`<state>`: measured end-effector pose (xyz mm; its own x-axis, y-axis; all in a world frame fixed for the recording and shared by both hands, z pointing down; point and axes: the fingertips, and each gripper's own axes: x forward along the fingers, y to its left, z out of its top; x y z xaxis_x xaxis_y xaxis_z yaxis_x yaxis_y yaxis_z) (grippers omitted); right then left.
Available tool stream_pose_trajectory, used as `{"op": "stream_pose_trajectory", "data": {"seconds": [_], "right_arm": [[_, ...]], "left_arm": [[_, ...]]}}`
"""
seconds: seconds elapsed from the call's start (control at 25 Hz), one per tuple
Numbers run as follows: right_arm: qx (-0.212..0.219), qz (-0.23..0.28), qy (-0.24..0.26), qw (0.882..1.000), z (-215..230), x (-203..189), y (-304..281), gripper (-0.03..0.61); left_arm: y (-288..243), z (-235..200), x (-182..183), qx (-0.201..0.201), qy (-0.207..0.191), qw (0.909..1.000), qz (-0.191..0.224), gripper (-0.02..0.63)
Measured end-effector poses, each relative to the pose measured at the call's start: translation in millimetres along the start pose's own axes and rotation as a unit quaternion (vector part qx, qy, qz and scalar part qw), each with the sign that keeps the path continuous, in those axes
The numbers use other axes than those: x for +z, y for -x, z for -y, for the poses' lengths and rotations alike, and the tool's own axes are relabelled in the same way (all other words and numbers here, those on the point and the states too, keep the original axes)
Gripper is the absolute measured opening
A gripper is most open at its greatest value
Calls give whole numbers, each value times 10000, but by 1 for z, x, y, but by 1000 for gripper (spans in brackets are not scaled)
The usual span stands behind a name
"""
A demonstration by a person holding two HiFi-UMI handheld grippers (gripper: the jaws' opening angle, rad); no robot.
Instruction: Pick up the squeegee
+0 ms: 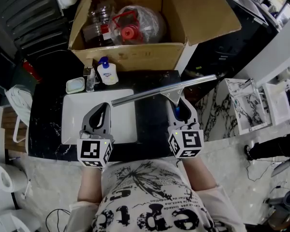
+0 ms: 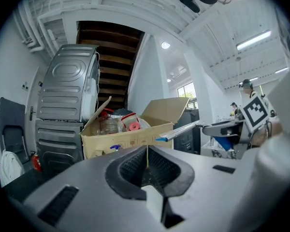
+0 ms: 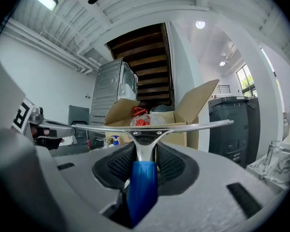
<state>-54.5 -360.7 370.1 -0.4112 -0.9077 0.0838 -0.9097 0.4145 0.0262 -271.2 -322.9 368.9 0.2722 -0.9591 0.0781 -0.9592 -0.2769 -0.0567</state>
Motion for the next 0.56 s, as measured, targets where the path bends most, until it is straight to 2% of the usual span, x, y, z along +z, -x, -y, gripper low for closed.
{"op": "stream_pose_trajectory", "data": {"seconds": [0.56], "right_arm": [[-58,-123,97,9999,2,-7,-4,124]], "left_arm": [[-3,0,3,-44,-37,10000,23,12]]}}
